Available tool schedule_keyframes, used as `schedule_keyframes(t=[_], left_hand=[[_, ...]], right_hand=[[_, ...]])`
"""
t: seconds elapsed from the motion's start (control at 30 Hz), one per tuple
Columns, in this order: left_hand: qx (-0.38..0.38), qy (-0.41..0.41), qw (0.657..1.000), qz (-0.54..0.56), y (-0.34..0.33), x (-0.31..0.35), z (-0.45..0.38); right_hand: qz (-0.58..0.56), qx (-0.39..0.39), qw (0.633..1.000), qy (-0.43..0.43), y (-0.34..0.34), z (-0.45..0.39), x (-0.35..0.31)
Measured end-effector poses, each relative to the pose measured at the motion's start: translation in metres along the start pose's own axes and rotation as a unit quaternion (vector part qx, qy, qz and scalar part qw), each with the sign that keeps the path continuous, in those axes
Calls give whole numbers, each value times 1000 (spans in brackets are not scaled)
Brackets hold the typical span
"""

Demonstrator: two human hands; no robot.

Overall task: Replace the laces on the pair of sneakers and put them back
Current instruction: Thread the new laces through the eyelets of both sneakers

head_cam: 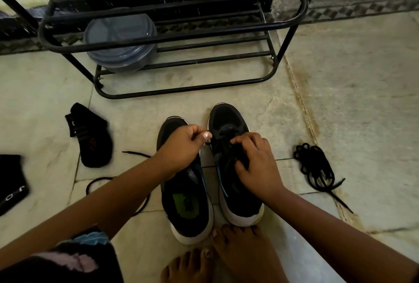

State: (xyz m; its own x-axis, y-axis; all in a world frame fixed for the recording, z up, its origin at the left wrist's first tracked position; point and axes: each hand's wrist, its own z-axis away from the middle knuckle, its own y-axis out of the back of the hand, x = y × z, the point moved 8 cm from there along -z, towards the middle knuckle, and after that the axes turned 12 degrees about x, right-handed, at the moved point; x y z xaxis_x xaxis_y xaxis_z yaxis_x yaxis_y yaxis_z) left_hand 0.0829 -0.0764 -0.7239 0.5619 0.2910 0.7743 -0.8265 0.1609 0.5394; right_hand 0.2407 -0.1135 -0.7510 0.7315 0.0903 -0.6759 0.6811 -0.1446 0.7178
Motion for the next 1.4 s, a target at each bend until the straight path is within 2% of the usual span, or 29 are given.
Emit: schedule_keyframes(t=[0.17,0.43,0.6,0.9,1.07,1.4], left_hand=[[17,-51,994,-90,-7,-1,2],[45,-88,989,-112,-15,3,0],[74,-127,972,-182,-17,11,-1],[43,-174,947,-268,-25,24,6],[32,-190,922,-336,-26,28,2],[44,-245,914,-320,-29,42,0]], right_hand=[[6,-6,1000,1,-2,-1,0],[20,-19,1000,5,-3,-1,1],[29,-28,999,10,-4,-1,0],[28,-24,999,13,-3,-1,-1],[29,-17,999,15,-3,-1,-1],[35,-16,999,24,-4,-2,-2]])
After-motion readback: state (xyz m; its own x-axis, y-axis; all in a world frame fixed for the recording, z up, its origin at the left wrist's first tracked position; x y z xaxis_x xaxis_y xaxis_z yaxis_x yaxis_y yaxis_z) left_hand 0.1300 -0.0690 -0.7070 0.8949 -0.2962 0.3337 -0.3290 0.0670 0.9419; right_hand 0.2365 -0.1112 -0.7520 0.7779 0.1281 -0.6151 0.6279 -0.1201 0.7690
